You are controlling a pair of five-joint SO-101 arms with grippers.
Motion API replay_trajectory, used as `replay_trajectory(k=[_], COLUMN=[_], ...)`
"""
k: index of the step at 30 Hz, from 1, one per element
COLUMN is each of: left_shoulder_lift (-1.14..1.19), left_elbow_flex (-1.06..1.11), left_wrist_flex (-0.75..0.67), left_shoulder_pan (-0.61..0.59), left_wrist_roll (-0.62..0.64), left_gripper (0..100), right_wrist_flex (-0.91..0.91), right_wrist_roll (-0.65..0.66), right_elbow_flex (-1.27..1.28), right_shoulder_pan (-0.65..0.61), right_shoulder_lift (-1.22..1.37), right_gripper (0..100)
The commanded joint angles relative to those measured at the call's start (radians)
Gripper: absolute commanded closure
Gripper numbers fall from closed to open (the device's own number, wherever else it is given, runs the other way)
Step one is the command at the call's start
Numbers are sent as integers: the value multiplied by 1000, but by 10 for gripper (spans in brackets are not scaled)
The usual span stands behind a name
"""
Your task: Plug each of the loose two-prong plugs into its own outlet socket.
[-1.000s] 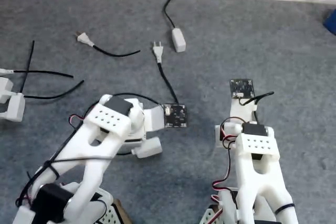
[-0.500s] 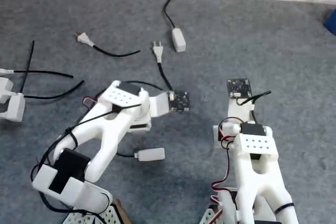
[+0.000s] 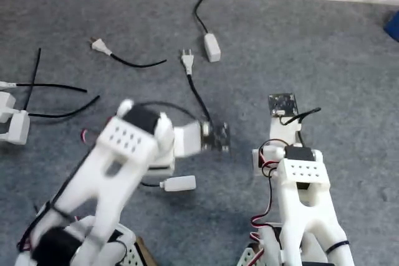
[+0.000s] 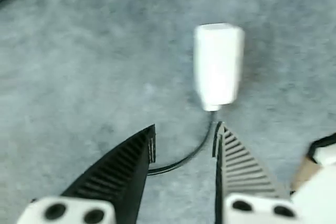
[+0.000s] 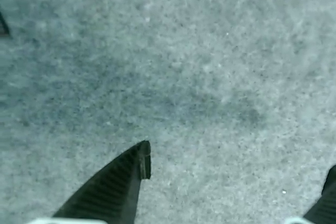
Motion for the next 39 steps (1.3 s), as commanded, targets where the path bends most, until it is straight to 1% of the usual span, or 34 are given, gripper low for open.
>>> replay_trajectory(k=[1,4,7,18,21,24,32,35,39], left_shoulder_lift=[-156,-200,-182,53,90,107,110,111,134], left_elbow_flex=[120,228,288,291,289,255,81,61,65], left_wrist_flex=[3,-87,-167,-362,-396,-384,-258,-250,-252], left_shoulder_pan=[84,108,107,105,104,88,-45,-73,-79], left_wrist_roll=[32,49,51,46,44,3,-89,-110,-112], left_gripper=[812,812,812,811,811,811,811,811,811], right_wrist_flex=[-22,-22,-22,-22,-22,-22,-22,-22,-22], right_wrist_roll=[26,26,26,26,26,26,28,28,28], right_elbow_flex=[-4,-4,-4,-4,-4,-4,-4,-4,-4], right_shoulder_pan=[-8,-8,-8,-8,-8,-8,-10,-10,-10], right_shoulder_lift=[-10,-10,-10,-10,-10,-10,-10,-10,-10], right_gripper=[523,523,523,523,523,523,523,523,523])
